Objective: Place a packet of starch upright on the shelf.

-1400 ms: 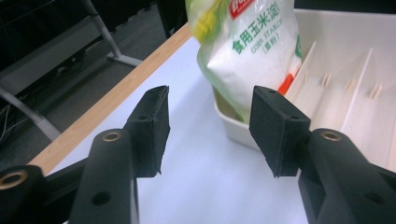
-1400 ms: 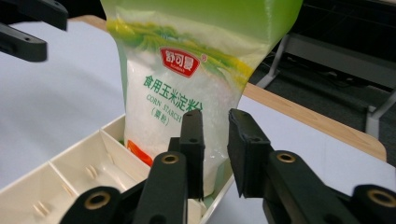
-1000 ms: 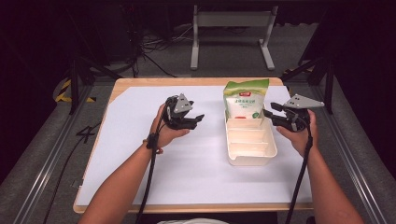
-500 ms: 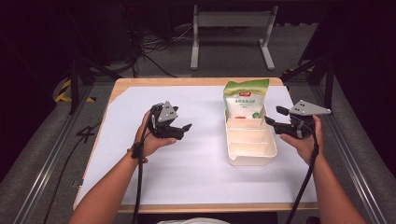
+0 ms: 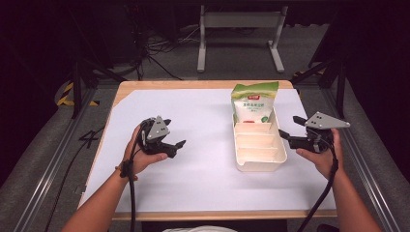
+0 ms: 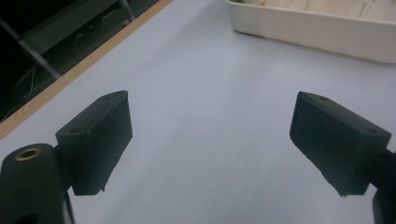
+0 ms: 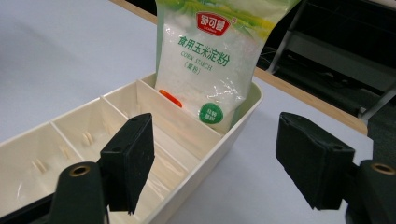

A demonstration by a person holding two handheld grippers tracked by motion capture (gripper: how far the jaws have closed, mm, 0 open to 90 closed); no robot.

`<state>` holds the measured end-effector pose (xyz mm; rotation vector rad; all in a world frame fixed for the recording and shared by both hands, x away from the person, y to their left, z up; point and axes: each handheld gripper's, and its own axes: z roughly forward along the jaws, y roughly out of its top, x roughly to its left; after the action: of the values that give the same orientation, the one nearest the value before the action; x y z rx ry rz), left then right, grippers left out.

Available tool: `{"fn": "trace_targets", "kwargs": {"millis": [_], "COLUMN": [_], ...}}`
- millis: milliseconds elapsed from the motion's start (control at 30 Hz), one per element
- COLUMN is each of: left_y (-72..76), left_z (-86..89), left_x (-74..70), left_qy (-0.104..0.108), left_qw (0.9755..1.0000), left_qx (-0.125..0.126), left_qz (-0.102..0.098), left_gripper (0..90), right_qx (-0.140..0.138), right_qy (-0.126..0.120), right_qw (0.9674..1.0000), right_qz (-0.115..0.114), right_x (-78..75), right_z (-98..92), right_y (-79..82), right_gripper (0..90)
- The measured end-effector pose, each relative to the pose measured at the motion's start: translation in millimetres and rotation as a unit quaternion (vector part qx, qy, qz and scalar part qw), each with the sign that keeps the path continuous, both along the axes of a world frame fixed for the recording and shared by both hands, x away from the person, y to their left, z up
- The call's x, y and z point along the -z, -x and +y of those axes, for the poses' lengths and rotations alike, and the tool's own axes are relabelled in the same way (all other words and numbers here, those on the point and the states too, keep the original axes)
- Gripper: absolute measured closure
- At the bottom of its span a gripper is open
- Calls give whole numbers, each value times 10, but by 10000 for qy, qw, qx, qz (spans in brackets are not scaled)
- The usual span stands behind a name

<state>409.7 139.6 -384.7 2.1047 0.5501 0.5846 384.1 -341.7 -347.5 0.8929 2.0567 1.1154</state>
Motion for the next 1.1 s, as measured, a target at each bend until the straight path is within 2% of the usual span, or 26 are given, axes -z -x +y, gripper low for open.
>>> {"fn": "trace_targets", "kwargs": {"millis": [167,500,567,700,800,1033,1100], "left_y": [92,260,292,372,427,524,541], "left_z": [131,401,460,570,630,736,758], "left_x": [39,109,123,140,150,219,230], "left_qy": [-92,-92,-58,4,-56,-103,-117], "left_qw": [10000,9997,9995,9991,9987,9983,9982], "left_qx": [-27,-236,-311,-415,-495,-563,-576], "left_qz": [20,38,87,73,44,147,123], "left_gripper": [134,128,118,118,110,108,108], "right_qx": [-13,-253,-185,-237,-212,-158,-116], "right_qy": [19,120,227,193,205,292,314], "right_qw": [10000,9996,9995,9995,9996,9994,9994], "right_qz": [-35,-65,-102,-88,-50,-11,-17], "right_x": [13,20,28,52,83,145,164], "right_z": [-31,-44,-40,-53,-61,-92,-114], "right_y": [80,263,302,353,388,455,476], "right_gripper": [237,208,207,205,205,203,203]}}
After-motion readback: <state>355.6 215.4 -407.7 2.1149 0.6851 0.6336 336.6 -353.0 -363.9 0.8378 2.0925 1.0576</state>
